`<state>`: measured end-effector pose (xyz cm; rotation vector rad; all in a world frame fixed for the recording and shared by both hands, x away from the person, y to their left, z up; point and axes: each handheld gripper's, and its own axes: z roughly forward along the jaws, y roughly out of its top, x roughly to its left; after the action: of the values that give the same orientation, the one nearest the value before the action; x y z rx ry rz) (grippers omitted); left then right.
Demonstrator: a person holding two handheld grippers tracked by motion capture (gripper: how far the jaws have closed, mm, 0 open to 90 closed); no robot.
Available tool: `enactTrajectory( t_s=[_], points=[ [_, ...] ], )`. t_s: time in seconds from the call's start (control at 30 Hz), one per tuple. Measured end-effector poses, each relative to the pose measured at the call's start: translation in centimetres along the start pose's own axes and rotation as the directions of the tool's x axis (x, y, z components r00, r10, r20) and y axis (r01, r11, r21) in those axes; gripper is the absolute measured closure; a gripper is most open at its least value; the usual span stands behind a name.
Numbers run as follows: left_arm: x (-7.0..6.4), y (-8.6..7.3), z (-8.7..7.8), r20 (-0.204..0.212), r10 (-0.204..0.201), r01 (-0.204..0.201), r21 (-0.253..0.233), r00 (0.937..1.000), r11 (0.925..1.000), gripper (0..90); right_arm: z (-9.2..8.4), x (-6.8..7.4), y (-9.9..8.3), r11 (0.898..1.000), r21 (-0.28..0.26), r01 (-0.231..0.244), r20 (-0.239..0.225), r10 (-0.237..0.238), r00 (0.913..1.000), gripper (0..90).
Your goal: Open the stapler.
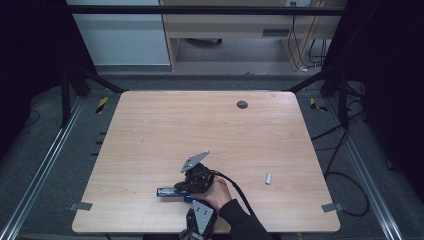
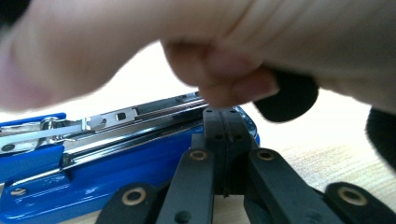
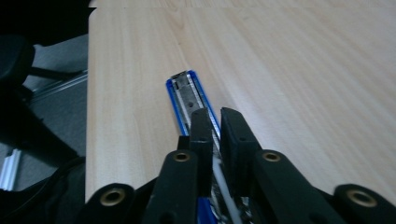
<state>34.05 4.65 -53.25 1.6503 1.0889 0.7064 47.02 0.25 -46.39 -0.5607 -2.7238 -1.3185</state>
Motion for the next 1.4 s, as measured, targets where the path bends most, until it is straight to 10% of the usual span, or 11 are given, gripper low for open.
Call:
enactTrajectory(
  t_s=[0.27,0.47,0.83,1.03,1.4],
  points=[
    [0.8,0.5,-0.4,0.067,-0.04,0.04,0.002,0.9969,0.9992,81.3,-3.9,-0.7,-0.7,0.99,-0.139,-0.025,0.114,0.041,0.9927,65.9],
    [2.0,2.2,-1.4,0.106,-0.028,0.03,-0.018,0.994,0.9994,74.3,-7.7,-1.3,-1.5,0.965,-0.259,-0.033,0.221,0.093,0.9709,54.3],
    [5.9,7.9,-1.4,0.153,0.073,-0.068,-0.038,0.9855,0.997,54.8,-13.7,-2.7,-4.3,0.931,-0.36,-0.059,0.382,0.205,0.9011,34.9],
    [7.8,10.5,-0.7,0.161,0.109,-0.107,-0.021,0.981,0.9941,45.8,-15.7,-3.1,-6.4,0.917,-0.394,-0.065,0.425,0.245,0.8713,35.9],
    [12.0,14.2,-1.1,0.152,0.154,-0.153,-0.021,0.9763,0.9881,36.3,-19.7,-3.3,-10.3,0.9,-0.425,-0.091,0.518,0.325,0.7911,38.5]
  ],
)
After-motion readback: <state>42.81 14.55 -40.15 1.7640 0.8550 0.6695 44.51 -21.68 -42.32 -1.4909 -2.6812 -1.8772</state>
